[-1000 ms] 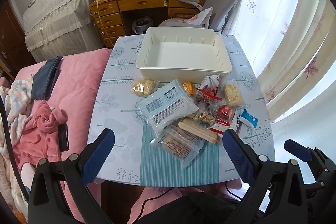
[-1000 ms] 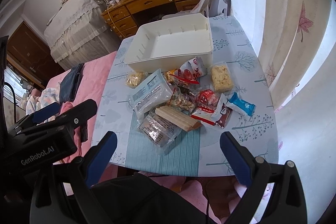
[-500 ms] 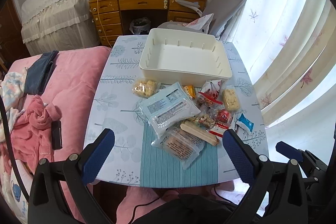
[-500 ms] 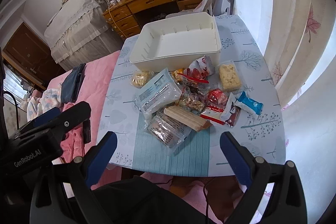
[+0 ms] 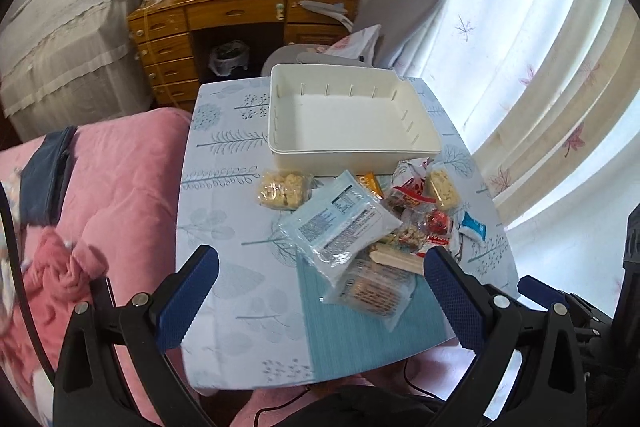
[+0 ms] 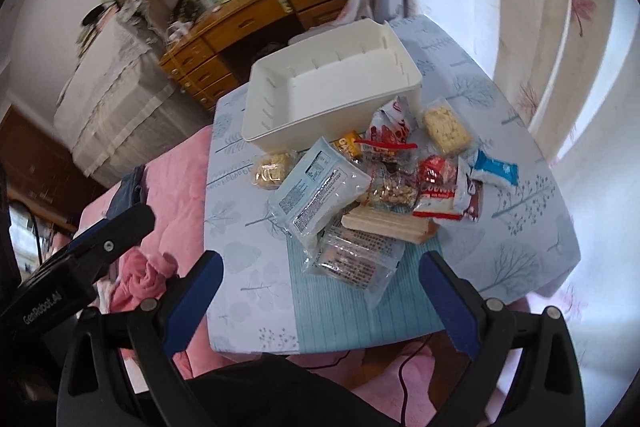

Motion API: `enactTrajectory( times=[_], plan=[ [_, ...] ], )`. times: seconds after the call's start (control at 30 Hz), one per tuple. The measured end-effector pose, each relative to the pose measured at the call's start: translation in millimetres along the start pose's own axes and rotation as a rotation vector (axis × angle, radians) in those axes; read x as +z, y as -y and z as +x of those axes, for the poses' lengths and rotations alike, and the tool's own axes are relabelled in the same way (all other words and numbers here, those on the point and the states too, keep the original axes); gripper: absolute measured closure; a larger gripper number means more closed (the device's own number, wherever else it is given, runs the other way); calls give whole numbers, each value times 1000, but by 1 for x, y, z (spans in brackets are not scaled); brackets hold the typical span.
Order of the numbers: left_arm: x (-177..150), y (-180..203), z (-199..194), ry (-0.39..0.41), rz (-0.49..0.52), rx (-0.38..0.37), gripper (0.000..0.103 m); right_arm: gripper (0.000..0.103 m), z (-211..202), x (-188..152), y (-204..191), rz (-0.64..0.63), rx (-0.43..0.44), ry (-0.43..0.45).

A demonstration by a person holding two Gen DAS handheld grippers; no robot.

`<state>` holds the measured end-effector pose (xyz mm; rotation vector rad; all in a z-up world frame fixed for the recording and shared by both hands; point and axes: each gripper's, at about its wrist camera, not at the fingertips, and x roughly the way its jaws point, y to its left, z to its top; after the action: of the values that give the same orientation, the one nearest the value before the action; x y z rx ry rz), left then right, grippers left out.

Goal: Organize snacks
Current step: 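Grasp the blue zip bag with left tool while right grasps orange-snack bag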

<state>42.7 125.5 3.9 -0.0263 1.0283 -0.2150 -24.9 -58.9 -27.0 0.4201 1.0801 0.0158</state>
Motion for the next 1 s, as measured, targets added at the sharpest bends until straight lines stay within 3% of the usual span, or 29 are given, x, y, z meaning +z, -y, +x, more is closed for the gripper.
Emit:
enactTrajectory(
  times=[0.33,0.47,0.67,0.8,1.0],
  plan=[
    [23,-42,36,-99,192,-95,1,4,23,-25,-18,255,-134,64],
    [26,-41,59,-159,279,-142,1,4,31,-35,-19,301,-188,96],
    [28,-24,111,-273,361,-153,2,4,54,-48,-14,304,-235,127],
    [29,-10,147,-353,375,-144,1,4,83,-55,-3,315,-238,107],
    [31,16,203,-441,407,-100,2,4,135,-62,17,378,-247,-30]
  ],
)
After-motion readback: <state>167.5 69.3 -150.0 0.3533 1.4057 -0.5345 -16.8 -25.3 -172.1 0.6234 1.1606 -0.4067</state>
